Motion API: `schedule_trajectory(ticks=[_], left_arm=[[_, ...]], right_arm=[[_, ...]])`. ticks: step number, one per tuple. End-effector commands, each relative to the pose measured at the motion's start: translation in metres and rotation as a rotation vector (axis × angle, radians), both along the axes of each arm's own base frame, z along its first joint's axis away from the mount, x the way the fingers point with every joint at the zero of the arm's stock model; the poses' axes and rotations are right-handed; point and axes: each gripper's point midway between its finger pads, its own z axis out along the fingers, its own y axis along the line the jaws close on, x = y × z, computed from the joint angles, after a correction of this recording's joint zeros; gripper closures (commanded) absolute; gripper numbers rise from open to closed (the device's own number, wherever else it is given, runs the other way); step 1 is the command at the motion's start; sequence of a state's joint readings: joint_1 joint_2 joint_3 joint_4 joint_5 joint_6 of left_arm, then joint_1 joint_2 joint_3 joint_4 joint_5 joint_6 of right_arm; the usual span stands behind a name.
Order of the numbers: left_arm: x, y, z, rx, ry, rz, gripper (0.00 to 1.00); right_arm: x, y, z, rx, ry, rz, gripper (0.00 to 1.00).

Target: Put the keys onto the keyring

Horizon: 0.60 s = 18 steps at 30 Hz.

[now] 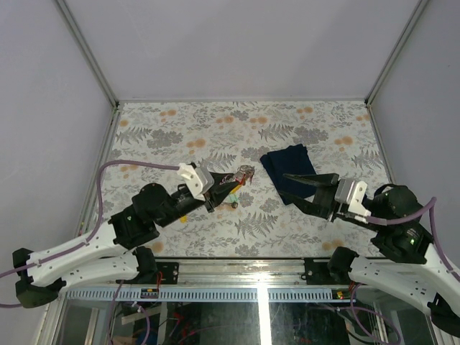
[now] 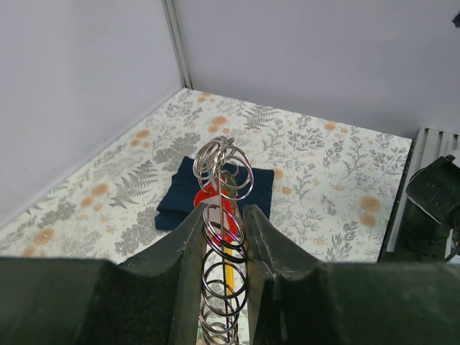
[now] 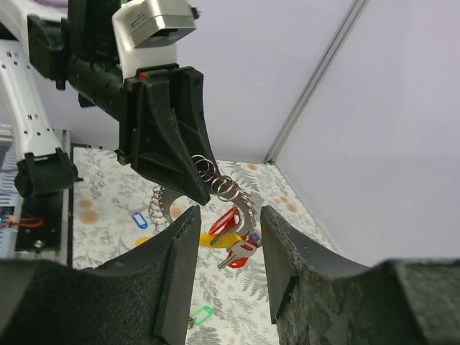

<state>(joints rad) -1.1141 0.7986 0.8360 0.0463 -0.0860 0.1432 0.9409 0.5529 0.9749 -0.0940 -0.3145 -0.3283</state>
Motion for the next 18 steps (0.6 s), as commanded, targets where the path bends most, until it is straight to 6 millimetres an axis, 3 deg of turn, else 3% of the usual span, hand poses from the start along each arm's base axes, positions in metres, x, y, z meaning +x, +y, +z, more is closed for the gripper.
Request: schedule_trajectory(ticks=[1,8,13,18], left_arm=[[-0.011,0.009,0.047,-0.142,-0.241,-0.034,1.0],[-0.056,0.0,0.029,0.016,-0.64,-0.284,1.0],[-0.061,-0.005,0.025,0.112,-0.786,-0.33,1.0],[-0.063,-0.006,0.035,0.124,-0.87,-0.333,1.0]], right_arm=[[0.0,0.003,0.014,0.104,0.11,0.015,0.55],[-0.001,0.003,0.007,0.103,0.09,0.021,0.55],[-0.006,0.005,0.004,0.098,0.104,0.047,0.56],[-0.012,0.005,0.003,0.091,0.126,0.074,0.57]])
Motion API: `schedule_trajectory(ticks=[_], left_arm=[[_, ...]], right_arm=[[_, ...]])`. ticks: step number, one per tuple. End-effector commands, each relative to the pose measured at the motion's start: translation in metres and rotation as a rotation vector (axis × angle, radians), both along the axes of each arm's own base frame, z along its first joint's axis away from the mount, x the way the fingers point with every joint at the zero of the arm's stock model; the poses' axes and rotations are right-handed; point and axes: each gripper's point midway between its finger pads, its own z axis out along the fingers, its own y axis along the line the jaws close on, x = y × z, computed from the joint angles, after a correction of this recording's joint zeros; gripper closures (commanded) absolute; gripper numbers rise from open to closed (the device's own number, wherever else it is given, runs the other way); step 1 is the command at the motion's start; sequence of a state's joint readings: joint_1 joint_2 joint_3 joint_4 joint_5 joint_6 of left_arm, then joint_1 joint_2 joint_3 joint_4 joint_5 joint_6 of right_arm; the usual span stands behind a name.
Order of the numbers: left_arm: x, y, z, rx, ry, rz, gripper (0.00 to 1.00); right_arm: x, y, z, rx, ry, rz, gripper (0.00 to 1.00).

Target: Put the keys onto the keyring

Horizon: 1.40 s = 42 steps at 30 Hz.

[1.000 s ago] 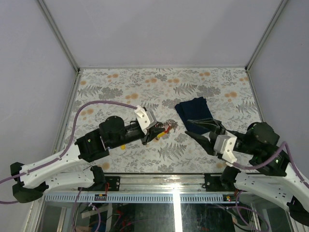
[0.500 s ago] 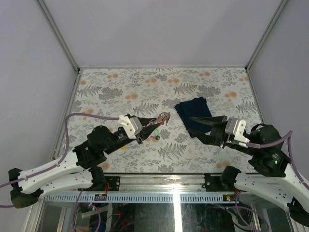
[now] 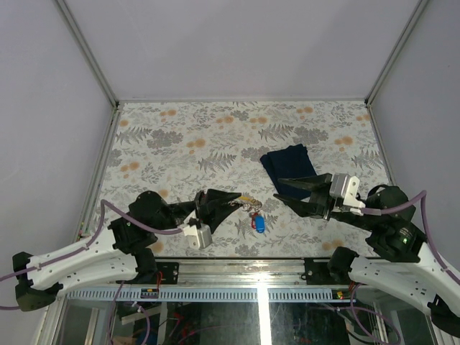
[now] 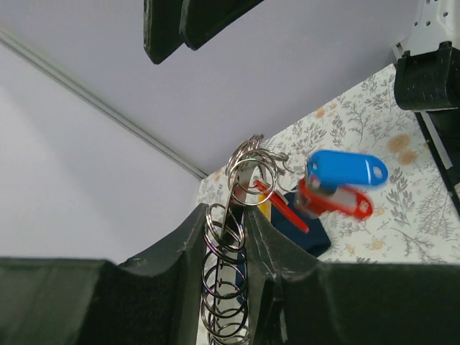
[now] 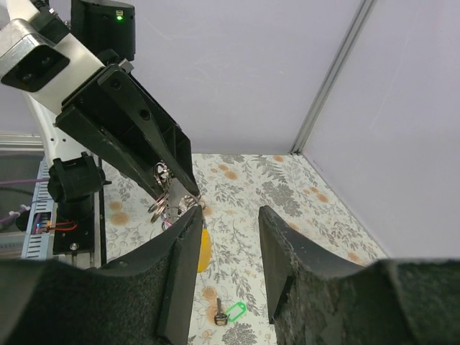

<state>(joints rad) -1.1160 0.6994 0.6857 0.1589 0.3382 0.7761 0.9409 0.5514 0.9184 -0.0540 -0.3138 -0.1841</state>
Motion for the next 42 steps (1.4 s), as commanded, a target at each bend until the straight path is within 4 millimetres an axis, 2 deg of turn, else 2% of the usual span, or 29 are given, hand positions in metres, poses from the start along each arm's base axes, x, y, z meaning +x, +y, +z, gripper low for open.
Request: schedule_trajectory(ticks=[1,6,14,20,28,35,42], left_arm=[[-0.01,0.003,0.044,-0.075,-0.201,-0.034,1.0],[-0.009,0.005,0.049,-0.082,-0.243,-0.025,1.0],[-0.018,0.008,0.052,-0.072,-0.299,-0.059,1.0],[-0.025,0.01,0.05,-0.051,-0.406,-0.087,1.0],[-0.03,0.006,0.044,0.073,-0.511,-0.141,1.0],[-0.036,0.007,0.048,0.071,-0.543,-0.167,1.0],[-0.037,0.008,0.049,0.074,-0.543,-0.172,1.0]], right_arm=[[-0.013,-0.003,0.019,0.061,-0.015,0.05,0.58],[-0.021,-0.003,0.017,0.044,0.007,0.088,0.61],[-0.032,0.007,0.011,-0.024,0.122,0.17,0.6],[-0.04,0.01,0.006,-0.06,0.127,0.221,0.6],[-0.057,0.018,-0.009,-0.141,0.123,0.347,0.56],[-0.056,0.027,-0.022,-0.177,0.127,0.381,0.5],[-0.05,0.036,-0.02,-0.162,0.112,0.382,0.46]])
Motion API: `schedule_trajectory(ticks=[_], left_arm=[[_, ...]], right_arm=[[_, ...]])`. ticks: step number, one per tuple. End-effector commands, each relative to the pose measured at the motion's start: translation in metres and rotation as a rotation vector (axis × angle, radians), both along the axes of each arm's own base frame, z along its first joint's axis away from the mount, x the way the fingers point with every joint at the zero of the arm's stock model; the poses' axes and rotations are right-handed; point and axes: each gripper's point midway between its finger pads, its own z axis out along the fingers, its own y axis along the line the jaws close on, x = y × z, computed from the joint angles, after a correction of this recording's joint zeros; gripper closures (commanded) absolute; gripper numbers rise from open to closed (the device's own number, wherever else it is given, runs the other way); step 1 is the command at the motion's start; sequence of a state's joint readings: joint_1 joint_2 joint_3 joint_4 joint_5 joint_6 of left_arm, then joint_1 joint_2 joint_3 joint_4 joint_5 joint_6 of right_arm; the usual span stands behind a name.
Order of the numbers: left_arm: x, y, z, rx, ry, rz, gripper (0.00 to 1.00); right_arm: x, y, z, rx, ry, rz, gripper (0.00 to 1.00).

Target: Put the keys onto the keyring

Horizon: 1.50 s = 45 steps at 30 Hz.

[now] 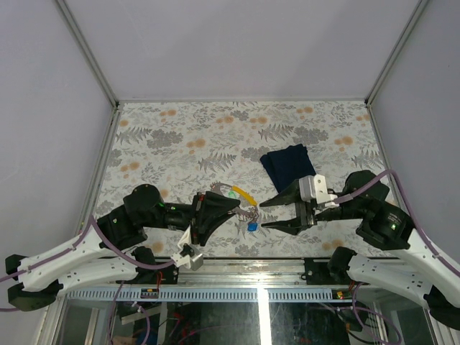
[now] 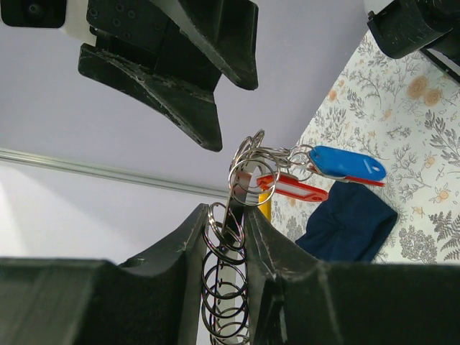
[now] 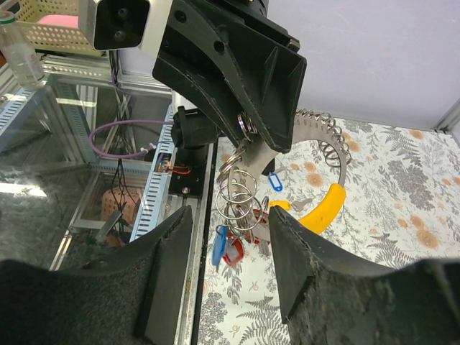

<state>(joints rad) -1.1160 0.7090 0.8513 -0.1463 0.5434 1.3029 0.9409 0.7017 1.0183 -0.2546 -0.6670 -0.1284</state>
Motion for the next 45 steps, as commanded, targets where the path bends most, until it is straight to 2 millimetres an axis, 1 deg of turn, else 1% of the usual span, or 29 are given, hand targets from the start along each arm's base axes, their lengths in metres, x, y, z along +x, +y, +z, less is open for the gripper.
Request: schedule_trajectory(ticks=[1,13,22,31,39,45], left_arm=[[-0.008,0.004,0.029,-0.07,-0.062,-0.029,1.0],[-0.01,0.005,0.033,-0.078,-0.068,-0.04,1.0],[-0.01,0.003,0.034,-0.077,-0.068,-0.042,1.0],[-0.006,0.003,0.03,-0.067,-0.059,-0.025,1.0],[-0.005,0.003,0.029,-0.063,-0.055,-0.018,1.0],[-0.005,0.003,0.028,-0.062,-0.052,-0.016,1.0]], right_arm=[[-0.001,0.005,0.019,0.058,-0.051,0.028,0.46],[0.002,0.01,0.003,0.011,-0.025,0.039,0.46],[-0.008,0.013,-0.003,-0.016,0.007,0.104,0.47],[-0.019,0.013,0.003,0.007,0.014,0.173,0.51],[-0.023,0.01,0.009,0.039,-0.004,0.18,0.51],[-0.03,0.007,0.011,0.048,0.006,0.204,0.53]])
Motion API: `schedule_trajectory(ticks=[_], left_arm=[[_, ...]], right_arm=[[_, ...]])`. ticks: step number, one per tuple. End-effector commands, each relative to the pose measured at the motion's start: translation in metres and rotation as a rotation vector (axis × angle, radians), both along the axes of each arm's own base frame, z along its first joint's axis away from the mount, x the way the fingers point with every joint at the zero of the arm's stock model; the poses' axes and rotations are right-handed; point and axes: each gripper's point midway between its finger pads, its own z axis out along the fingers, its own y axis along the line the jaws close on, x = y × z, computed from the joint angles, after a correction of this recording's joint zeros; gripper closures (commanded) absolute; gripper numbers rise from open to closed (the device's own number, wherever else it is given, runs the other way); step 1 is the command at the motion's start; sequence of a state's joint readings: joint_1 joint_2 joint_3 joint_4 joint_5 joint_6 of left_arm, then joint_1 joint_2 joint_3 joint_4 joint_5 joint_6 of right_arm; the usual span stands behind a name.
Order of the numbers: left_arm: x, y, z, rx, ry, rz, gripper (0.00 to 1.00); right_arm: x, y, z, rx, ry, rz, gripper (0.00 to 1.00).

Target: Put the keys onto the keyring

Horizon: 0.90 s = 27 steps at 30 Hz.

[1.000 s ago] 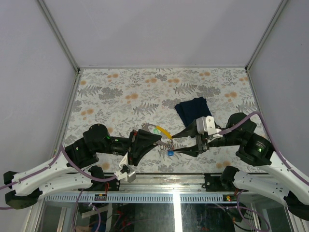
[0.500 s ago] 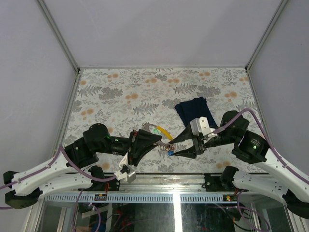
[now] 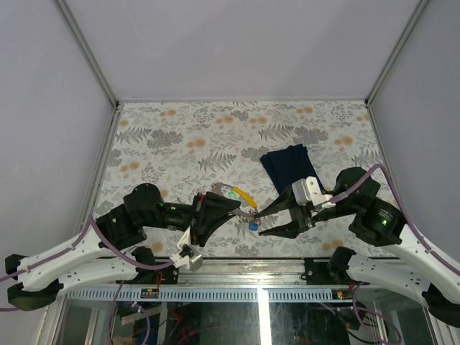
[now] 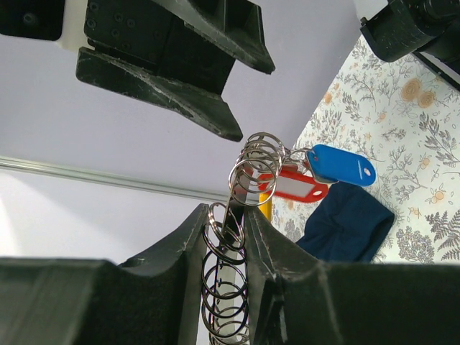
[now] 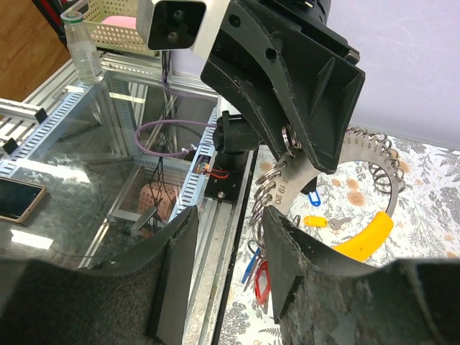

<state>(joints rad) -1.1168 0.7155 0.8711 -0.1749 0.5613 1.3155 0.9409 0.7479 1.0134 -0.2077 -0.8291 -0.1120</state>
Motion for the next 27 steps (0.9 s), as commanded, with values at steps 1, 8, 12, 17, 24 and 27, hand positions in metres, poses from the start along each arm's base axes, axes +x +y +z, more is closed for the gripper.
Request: schedule_trajectory(ticks=[1,8,12,17,24,27], left_arm=[[-0.001,0.003,0.027,-0.073,-0.045,0.003,1.0],[0.003,0.004,0.029,-0.098,-0.029,0.028,1.0],[0.006,0.011,0.042,-0.207,-0.023,0.061,1.0],[0.004,0.022,0.055,-0.327,-0.006,0.068,1.0],[-0.009,0.028,0.064,-0.392,-0.011,0.006,1.0],[-0.017,0.024,0.061,-0.348,-0.015,-0.04,1.0]], right_arm=[[-0.009,-0.002,0.014,0.052,-0.014,0.044,0.53],[0.011,-0.008,0.027,0.096,-0.053,-0.114,0.52],[0.024,-0.019,0.044,0.163,-0.067,-0.232,0.53],[0.023,-0.027,0.06,0.267,-0.068,-0.264,0.55],[0.006,-0.022,0.067,0.294,-0.067,-0.154,0.55],[-0.001,-0.017,0.067,0.24,-0.071,-0.09,0.5]])
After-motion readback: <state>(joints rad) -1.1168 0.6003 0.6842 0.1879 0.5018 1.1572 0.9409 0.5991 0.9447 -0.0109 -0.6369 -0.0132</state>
